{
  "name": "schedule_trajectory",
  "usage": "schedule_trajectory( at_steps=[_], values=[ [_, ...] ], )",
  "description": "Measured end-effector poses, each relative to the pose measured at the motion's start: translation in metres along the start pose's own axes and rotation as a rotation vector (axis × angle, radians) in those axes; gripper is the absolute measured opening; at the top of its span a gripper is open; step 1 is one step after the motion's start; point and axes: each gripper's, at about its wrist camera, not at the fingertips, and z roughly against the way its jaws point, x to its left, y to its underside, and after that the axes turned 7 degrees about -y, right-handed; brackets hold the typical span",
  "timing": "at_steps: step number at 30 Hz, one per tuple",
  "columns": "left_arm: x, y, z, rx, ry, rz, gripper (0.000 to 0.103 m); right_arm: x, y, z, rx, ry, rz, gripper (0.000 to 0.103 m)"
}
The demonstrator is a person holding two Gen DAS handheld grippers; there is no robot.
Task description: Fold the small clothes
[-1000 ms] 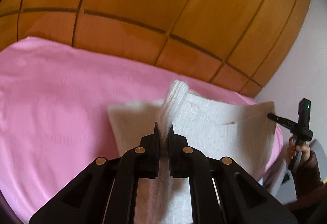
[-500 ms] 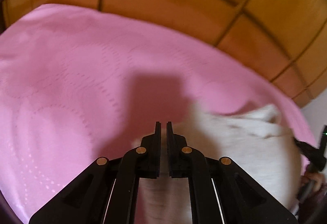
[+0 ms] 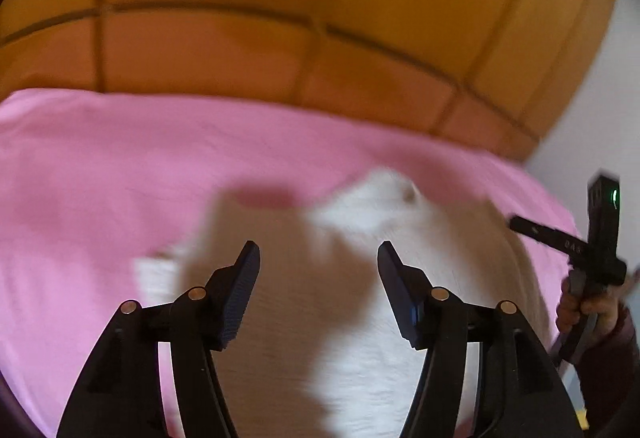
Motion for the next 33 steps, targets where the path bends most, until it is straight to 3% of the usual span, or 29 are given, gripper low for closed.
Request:
schedule_trajectory(
  at_steps=[2, 3, 4, 5, 7, 9, 16, 20, 22, 24, 29, 33],
  values=[
    [-0.015, 0.005, -0.020, 0.055, -0.016, -0.031, 0.058, 0.016, 0.010, -0.020, 0.061, 0.005, 0.051, 0.052],
    [-0.018, 0.007, -0.028, 0.082, -0.012, -0.040, 0.053, 0.022, 0.016, -0.026, 0.083, 0.014, 0.063, 0.048],
    [-0.023, 0.010, -0.035, 0.102, -0.021, -0.051, 0.037, 0.025, 0.021, -0.033, 0.103, 0.025, 0.071, 0.037],
    [-0.028, 0.015, -0.039, 0.104, -0.053, -0.073, 0.024, 0.028, 0.025, -0.039, 0.115, 0.035, 0.080, 0.033],
    [-0.032, 0.021, -0.035, 0.073, -0.057, -0.096, 0.006, 0.030, 0.028, -0.043, 0.122, 0.029, 0.095, 0.011],
    [-0.031, 0.021, -0.029, 0.038, -0.058, -0.089, 0.004, 0.031, 0.027, -0.038, 0.121, 0.018, 0.094, 0.005],
    [-0.032, -0.003, -0.011, -0.102, -0.115, -0.066, 0.003, 0.047, -0.001, -0.018, -0.002, 0.010, 0.108, 0.004],
    [-0.035, -0.014, -0.043, -0.062, -0.180, -0.051, 0.000, 0.043, 0.000, -0.047, 0.042, 0.061, 0.100, 0.004],
    [-0.024, -0.010, -0.070, 0.023, -0.216, -0.017, 0.000, 0.032, 0.007, -0.070, 0.092, 0.084, 0.067, 0.004],
    [-0.013, -0.005, -0.088, 0.060, -0.238, 0.007, 0.000, 0.025, 0.012, -0.083, 0.074, 0.104, 0.064, 0.003],
    [-0.013, -0.011, -0.088, 0.058, -0.269, 0.003, 0.000, 0.031, 0.009, -0.095, 0.061, 0.177, 0.101, 0.004],
    [-0.009, -0.010, -0.061, 0.040, -0.285, 0.036, 0.001, 0.033, 0.008, -0.088, 0.056, 0.173, 0.089, 0.010]
  ],
)
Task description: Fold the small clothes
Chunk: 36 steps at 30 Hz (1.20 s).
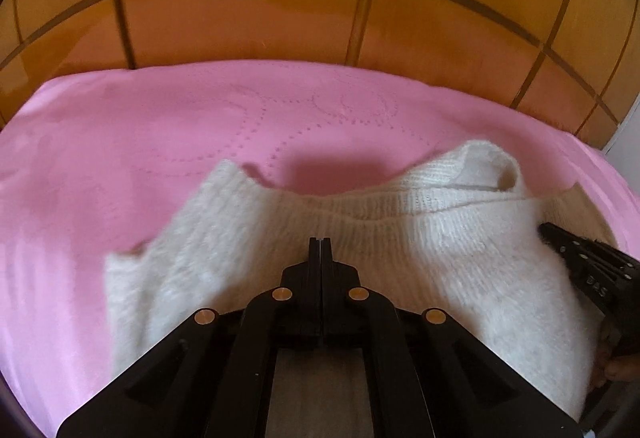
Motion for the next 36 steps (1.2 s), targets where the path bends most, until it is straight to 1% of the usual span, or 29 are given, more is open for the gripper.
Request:
schedule_trajectory(
  at_steps=[1, 2, 3, 4, 6, 8, 9, 11, 12, 13, 14, 16, 19, 21, 23, 24, 25, 26, 27, 28, 30, 33, 35, 36],
  values=[
    [0.002, 0.003, 0.008, -0.005, 0.011, 0.005, 0.014, 0.001, 0.000, 0.006, -0.008, 0.001, -0.006, 0.019],
    [0.007, 0.007, 0.020, -0.018, 0.029, 0.017, 0.028, 0.001, 0.002, 0.011, -0.018, 0.005, -0.008, 0.031],
    [0.011, 0.012, 0.030, -0.034, 0.038, 0.027, 0.036, 0.004, 0.003, 0.018, -0.034, 0.004, -0.008, 0.059],
    [0.015, 0.017, 0.036, -0.048, 0.039, 0.033, 0.048, 0.008, 0.005, 0.026, -0.052, 0.000, -0.004, 0.066],
    [0.027, 0.028, 0.055, -0.086, 0.027, 0.058, 0.049, 0.019, 0.010, 0.044, -0.089, -0.022, 0.026, 0.065],
    [0.042, 0.041, 0.070, -0.100, 0.028, 0.101, 0.049, 0.028, 0.017, 0.057, -0.099, -0.051, 0.042, 0.068],
    [0.052, 0.050, 0.077, -0.103, 0.029, 0.132, 0.049, 0.035, 0.023, 0.064, -0.103, -0.077, 0.048, 0.070],
    [0.068, 0.064, 0.086, -0.104, 0.021, 0.163, 0.049, 0.046, 0.031, 0.071, -0.099, -0.119, 0.068, 0.071],
    [0.081, 0.074, 0.090, -0.097, 0.013, 0.183, 0.049, 0.055, 0.037, 0.073, -0.096, -0.143, 0.089, 0.072],
    [0.091, 0.084, 0.093, -0.084, 0.020, 0.201, 0.049, 0.064, 0.041, 0.073, -0.093, -0.158, 0.109, 0.073],
    [0.099, 0.090, 0.095, -0.074, 0.035, 0.214, 0.049, 0.073, 0.045, 0.073, -0.088, -0.172, 0.130, 0.073],
    [0.117, 0.110, 0.100, -0.044, 0.097, 0.245, 0.049, 0.095, 0.053, 0.068, -0.066, -0.200, 0.195, 0.073],
    [0.126, 0.132, 0.108, -0.029, 0.181, 0.245, 0.049, 0.121, 0.059, 0.050, -0.040, -0.171, 0.272, 0.073],
    [0.124, 0.140, 0.109, -0.018, 0.224, 0.237, 0.049, 0.129, 0.057, 0.030, -0.003, -0.147, 0.267, 0.075],
    [0.120, 0.145, 0.107, -0.004, 0.247, 0.238, 0.049, 0.128, 0.052, 0.015, 0.015, -0.124, 0.257, 0.078],
    [0.117, 0.145, 0.104, 0.006, 0.257, 0.241, 0.047, 0.129, 0.049, 0.006, 0.018, -0.117, 0.251, 0.082],
    [0.115, 0.145, 0.101, 0.018, 0.252, 0.245, 0.031, 0.130, 0.045, 0.000, 0.023, -0.116, 0.242, 0.085],
    [0.115, 0.144, 0.097, 0.034, 0.222, 0.251, 0.018, 0.130, 0.043, -0.003, 0.025, -0.114, 0.236, 0.085],
    [0.118, 0.145, 0.089, 0.054, 0.201, 0.284, 0.015, 0.130, 0.042, -0.006, 0.022, -0.112, 0.233, 0.087],
    [0.123, 0.147, 0.086, 0.061, 0.224, 0.321, 0.012, 0.130, 0.042, -0.007, 0.015, -0.113, 0.235, 0.087],
    [0.129, 0.151, 0.084, 0.068, 0.254, 0.360, 0.009, 0.128, 0.045, -0.007, -0.004, -0.116, 0.243, 0.087],
    [0.126, 0.154, 0.093, 0.060, 0.230, 0.335, 0.009, 0.128, 0.050, -0.003, -0.021, -0.113, 0.249, 0.088],
    [0.118, 0.151, 0.103, 0.035, 0.178, 0.285, 0.009, 0.127, 0.053, 0.000, -0.029, -0.111, 0.249, 0.089],
    [0.112, 0.149, 0.110, 0.019, 0.136, 0.253, 0.009, 0.127, 0.054, 0.002, -0.034, -0.105, 0.249, 0.089]
  ],
)
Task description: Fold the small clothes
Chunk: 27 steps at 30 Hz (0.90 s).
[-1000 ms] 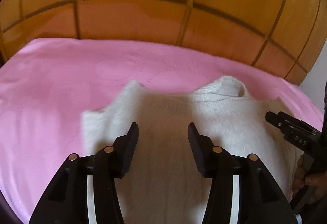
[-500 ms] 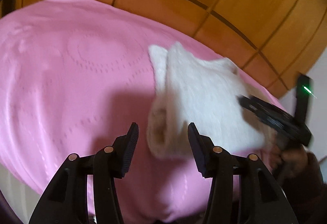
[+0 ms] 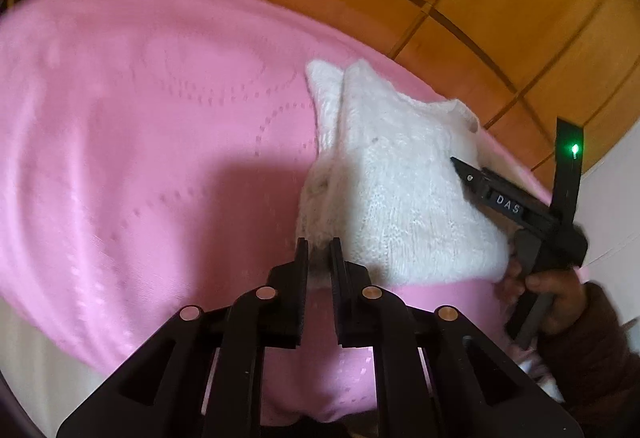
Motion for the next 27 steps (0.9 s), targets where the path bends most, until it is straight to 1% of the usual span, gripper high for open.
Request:
schedule_trajectory(
  at_steps=[1, 2, 3, 4, 5, 6, 8, 10, 12, 17, 21, 24, 25, 26, 27],
  values=[
    [-0.007, -0.001, 0.004, -0.014, -0.031, -0.028, 0.014, 0.002, 0.000, 0.002, -0.001, 0.004, -0.001, 0.089],
    [-0.010, -0.002, 0.008, -0.026, -0.049, -0.042, 0.027, 0.003, 0.000, 0.005, -0.001, 0.007, -0.002, 0.089],
    [-0.017, -0.007, 0.011, -0.050, -0.078, -0.060, 0.034, 0.003, 0.000, 0.010, -0.001, 0.007, -0.005, 0.090],
    [-0.021, -0.009, 0.014, -0.070, -0.092, -0.072, 0.045, 0.003, 0.000, 0.016, -0.005, 0.004, -0.012, 0.094],
    [-0.026, -0.011, 0.019, -0.095, -0.104, -0.086, 0.047, 0.000, 0.001, 0.025, -0.016, 0.000, -0.026, 0.095],
    [-0.029, -0.013, 0.024, -0.118, -0.118, -0.106, 0.047, -0.002, 0.001, 0.031, -0.027, 0.000, -0.036, 0.096],
    [-0.036, -0.016, 0.027, -0.137, -0.140, -0.136, 0.047, -0.013, 0.005, 0.047, -0.046, 0.007, -0.066, 0.096],
    [-0.042, -0.019, 0.029, -0.151, -0.161, -0.156, 0.047, -0.035, 0.014, 0.068, -0.059, 0.027, -0.122, 0.096],
    [-0.045, -0.020, 0.029, -0.153, -0.159, -0.165, 0.047, -0.059, 0.023, 0.084, -0.071, 0.058, -0.182, 0.096],
    [-0.050, -0.022, 0.025, -0.143, -0.161, -0.184, 0.047, -0.122, 0.047, 0.128, -0.110, 0.182, -0.327, 0.096],
    [-0.052, -0.021, 0.021, -0.126, -0.159, -0.190, 0.047, -0.158, 0.066, 0.152, -0.120, 0.259, -0.412, 0.096],
    [-0.054, -0.022, 0.016, -0.110, -0.163, -0.193, 0.047, -0.175, 0.082, 0.156, -0.102, 0.243, -0.479, 0.096],
    [-0.055, -0.021, 0.015, -0.108, -0.164, -0.194, 0.047, -0.177, 0.085, 0.154, -0.094, 0.239, -0.488, 0.094],
    [-0.055, -0.021, 0.014, -0.105, -0.166, -0.195, 0.047, -0.177, 0.088, 0.152, -0.084, 0.239, -0.489, 0.092],
    [-0.055, -0.022, 0.013, -0.100, -0.168, -0.195, 0.047, -0.177, 0.091, 0.151, -0.076, 0.235, -0.489, 0.086]
  ],
)
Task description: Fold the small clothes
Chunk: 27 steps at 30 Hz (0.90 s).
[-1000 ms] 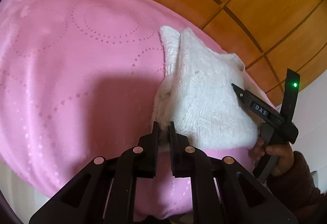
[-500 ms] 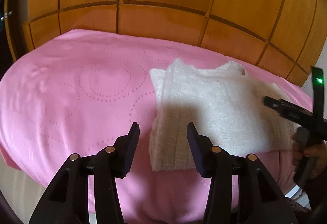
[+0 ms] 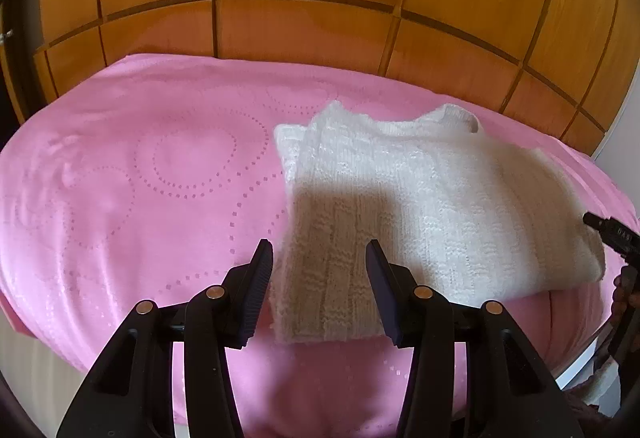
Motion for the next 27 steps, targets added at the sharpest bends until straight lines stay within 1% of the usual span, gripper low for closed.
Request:
schedule_trajectory(
  at_steps=[1, 3, 4, 5, 6, 7, 9, 11, 13, 15, 17, 20, 23, 24, 25, 26, 27],
  values=[
    [0.000, 0.000, -0.001, 0.006, -0.002, 0.000, 0.047, -0.001, 0.000, -0.003, 0.012, -0.011, -0.001, 0.077],
    [-0.001, 0.001, -0.005, 0.018, -0.005, 0.002, 0.047, 0.000, 0.004, -0.003, 0.022, -0.025, 0.003, 0.068],
    [-0.001, 0.001, -0.006, 0.023, -0.006, 0.002, 0.047, 0.001, 0.005, -0.003, 0.020, -0.021, 0.019, 0.057],
    [0.000, 0.001, -0.008, 0.029, -0.006, 0.004, 0.047, 0.004, 0.005, -0.002, 0.025, -0.022, 0.039, 0.050],
    [0.001, 0.001, -0.012, 0.038, -0.006, 0.011, 0.047, 0.006, 0.006, -0.002, 0.030, -0.018, 0.046, 0.032],
    [0.003, 0.001, -0.014, 0.046, -0.006, 0.020, 0.047, 0.005, 0.004, -0.002, 0.036, -0.007, 0.045, 0.019],
    [0.006, -0.002, -0.019, 0.056, 0.003, 0.045, 0.047, 0.003, -0.002, 0.001, 0.042, -0.024, 0.021, 0.017],
    [0.008, -0.004, -0.022, 0.055, -0.005, 0.054, 0.047, 0.002, -0.005, 0.007, 0.026, -0.018, 0.029, 0.015],
    [0.010, -0.005, -0.028, 0.067, -0.023, 0.057, 0.047, -0.005, -0.006, 0.009, 0.019, 0.005, 0.012, 0.007],
    [0.013, -0.005, -0.035, 0.088, -0.007, 0.073, 0.047, -0.019, -0.002, 0.001, 0.040, -0.013, -0.046, 0.007],
    [0.014, -0.006, -0.037, 0.089, 0.010, 0.081, 0.047, -0.029, 0.004, -0.008, 0.061, -0.035, -0.088, 0.007],
    [0.016, -0.012, -0.041, 0.087, 0.035, 0.087, 0.047, -0.025, 0.006, -0.009, 0.058, -0.037, -0.070, 0.008],
    [0.019, -0.019, -0.049, 0.099, 0.086, 0.118, 0.047, -0.028, 0.003, -0.006, 0.055, -0.056, -0.073, 0.015],
    [0.020, -0.021, -0.053, 0.107, 0.095, 0.128, 0.047, -0.028, 0.003, -0.004, 0.049, -0.066, -0.076, 0.025],
    [0.021, -0.023, -0.057, 0.116, 0.099, 0.136, 0.047, -0.028, 0.001, -0.001, 0.042, -0.067, -0.076, 0.040],
    [0.021, -0.024, -0.061, 0.128, 0.111, 0.149, 0.047, -0.028, 0.000, 0.001, 0.029, -0.066, -0.073, 0.045],
    [0.021, -0.025, -0.062, 0.129, 0.122, 0.156, 0.047, -0.026, -0.003, 0.005, 0.012, -0.067, -0.062, 0.046]
  ],
)
